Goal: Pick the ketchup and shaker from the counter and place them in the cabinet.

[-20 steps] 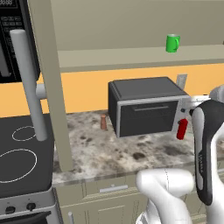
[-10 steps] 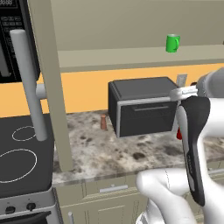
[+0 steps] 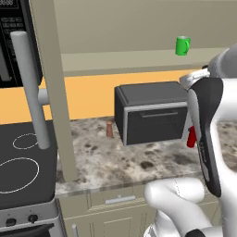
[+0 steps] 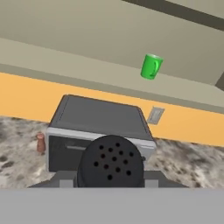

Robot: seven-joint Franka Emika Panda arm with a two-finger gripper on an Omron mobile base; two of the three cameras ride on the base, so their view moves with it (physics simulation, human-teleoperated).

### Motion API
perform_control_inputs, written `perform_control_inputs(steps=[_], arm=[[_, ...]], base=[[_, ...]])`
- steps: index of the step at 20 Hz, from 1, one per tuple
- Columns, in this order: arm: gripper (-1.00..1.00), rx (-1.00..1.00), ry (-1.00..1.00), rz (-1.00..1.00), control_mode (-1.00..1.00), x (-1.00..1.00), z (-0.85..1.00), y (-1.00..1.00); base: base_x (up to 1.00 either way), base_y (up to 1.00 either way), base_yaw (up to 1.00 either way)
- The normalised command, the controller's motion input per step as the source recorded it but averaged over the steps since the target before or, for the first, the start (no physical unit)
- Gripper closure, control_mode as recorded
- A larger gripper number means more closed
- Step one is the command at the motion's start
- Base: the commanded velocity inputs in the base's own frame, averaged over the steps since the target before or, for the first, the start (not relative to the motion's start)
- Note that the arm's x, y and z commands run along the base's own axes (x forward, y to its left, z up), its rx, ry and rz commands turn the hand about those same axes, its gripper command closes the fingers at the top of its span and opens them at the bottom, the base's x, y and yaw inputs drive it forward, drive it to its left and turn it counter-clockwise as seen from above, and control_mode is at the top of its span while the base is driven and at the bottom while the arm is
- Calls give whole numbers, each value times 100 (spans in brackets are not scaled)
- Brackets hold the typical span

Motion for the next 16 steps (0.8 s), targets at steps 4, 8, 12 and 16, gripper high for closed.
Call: perform_control_inputs(steps=[4,8,12,16], arm=[[100,0,-2,8,-100,31,8,0],[100,0,0,8,-100,45,0,0],[100,0,0,5,-100,44,0,1],[100,0,0,1,-100,44,0,0]], base=[[0,0,0],[0,0,0],[0,0,0],[0,0,0]])
